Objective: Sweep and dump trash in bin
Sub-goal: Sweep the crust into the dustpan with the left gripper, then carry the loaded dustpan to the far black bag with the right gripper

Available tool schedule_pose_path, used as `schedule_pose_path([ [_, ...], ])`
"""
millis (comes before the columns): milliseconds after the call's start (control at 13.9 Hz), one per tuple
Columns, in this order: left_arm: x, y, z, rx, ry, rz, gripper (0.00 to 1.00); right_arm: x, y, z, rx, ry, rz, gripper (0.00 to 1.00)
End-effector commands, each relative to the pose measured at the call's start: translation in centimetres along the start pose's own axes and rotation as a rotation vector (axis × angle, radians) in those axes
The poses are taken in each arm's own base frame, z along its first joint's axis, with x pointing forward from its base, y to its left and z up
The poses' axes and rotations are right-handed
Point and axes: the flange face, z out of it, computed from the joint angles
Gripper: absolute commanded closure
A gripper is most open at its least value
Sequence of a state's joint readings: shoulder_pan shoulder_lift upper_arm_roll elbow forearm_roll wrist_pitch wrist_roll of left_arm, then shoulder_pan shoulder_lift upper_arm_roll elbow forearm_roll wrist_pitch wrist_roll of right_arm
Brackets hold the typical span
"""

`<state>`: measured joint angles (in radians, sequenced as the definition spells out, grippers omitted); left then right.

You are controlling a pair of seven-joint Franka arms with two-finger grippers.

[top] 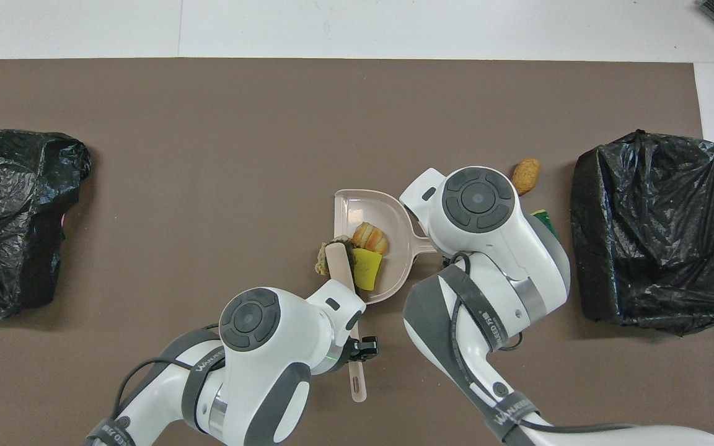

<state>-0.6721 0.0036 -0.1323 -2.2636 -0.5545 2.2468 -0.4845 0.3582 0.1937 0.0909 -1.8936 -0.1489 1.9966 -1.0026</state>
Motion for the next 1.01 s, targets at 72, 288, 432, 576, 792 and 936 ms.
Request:
schedule_pose_path([
  [72,0.4,1.9,0.3,-0.049,0.000,-0.007,1.00,-3.0,1.0,1.1,0.023,0.020,0.055,1.00],
  [288,0.8,3.2,-0.6,-0.064,0.000,0.003,1.00,-2.2,1.7,0.8,0.002,0.143,0.124,1.00],
  [432,1.1,3.3,-1.3,-0.066,-0.012,-0.001,1.00,-2.3,1.9,1.1,0.001,0.187,0.153,1.00],
  [576,1.1,3.9,-2.8,-0.063,-0.019,0.017,1.00,-2.0,2.2,1.0,-0.015,0.234,0.176,1.00],
  [792,1.6,4.2,-5.2,-0.039,0.014,0.054,0.99,-2.1,2.8,1.0,-0.041,0.250,0.186,1.00],
  [936,2.5,3.8,-6.9,-0.013,0.015,0.061,1.00,-2.0,3.4,0.7,-0.049,0.256,0.181,1.00],
])
